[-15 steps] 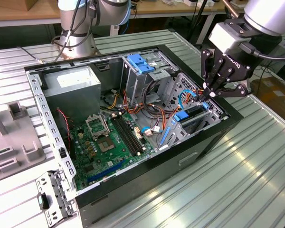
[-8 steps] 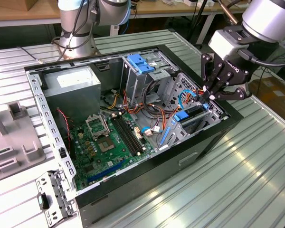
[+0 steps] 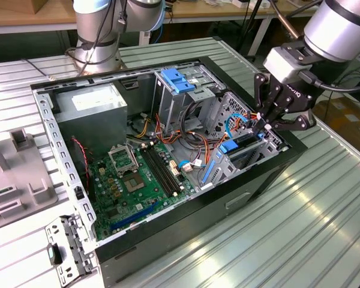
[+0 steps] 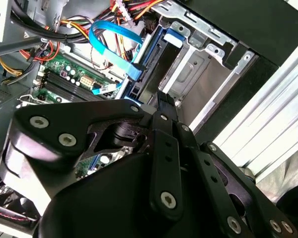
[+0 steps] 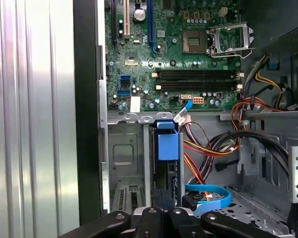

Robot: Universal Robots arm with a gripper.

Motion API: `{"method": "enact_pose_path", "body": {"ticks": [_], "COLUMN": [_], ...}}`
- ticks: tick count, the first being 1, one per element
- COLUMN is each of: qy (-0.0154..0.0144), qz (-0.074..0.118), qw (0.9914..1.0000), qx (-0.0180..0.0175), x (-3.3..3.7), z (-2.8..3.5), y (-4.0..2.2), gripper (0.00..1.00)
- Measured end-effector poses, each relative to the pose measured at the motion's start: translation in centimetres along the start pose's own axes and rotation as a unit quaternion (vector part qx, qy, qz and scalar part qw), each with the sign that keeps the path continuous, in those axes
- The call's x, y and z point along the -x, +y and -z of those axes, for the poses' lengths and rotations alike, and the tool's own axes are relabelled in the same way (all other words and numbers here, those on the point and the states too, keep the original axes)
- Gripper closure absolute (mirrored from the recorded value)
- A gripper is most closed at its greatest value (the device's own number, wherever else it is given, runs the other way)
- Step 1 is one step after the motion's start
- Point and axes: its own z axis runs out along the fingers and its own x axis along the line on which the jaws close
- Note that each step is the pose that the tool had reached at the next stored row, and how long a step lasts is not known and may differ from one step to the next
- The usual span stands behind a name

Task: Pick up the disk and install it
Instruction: 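Insert the disk into the insertion slot, then insert the first disk wire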

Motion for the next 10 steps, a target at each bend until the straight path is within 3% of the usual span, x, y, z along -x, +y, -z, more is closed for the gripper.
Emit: {"method": "enact_pose_path", "body": {"ticks": [10], "qy": [0.0], "qz": [0.0], "qw": [1.0], "qx": [0.0], "x": [-0.01], "z": [-0.12], "y": [-0.01], "gripper": [0.89]}}
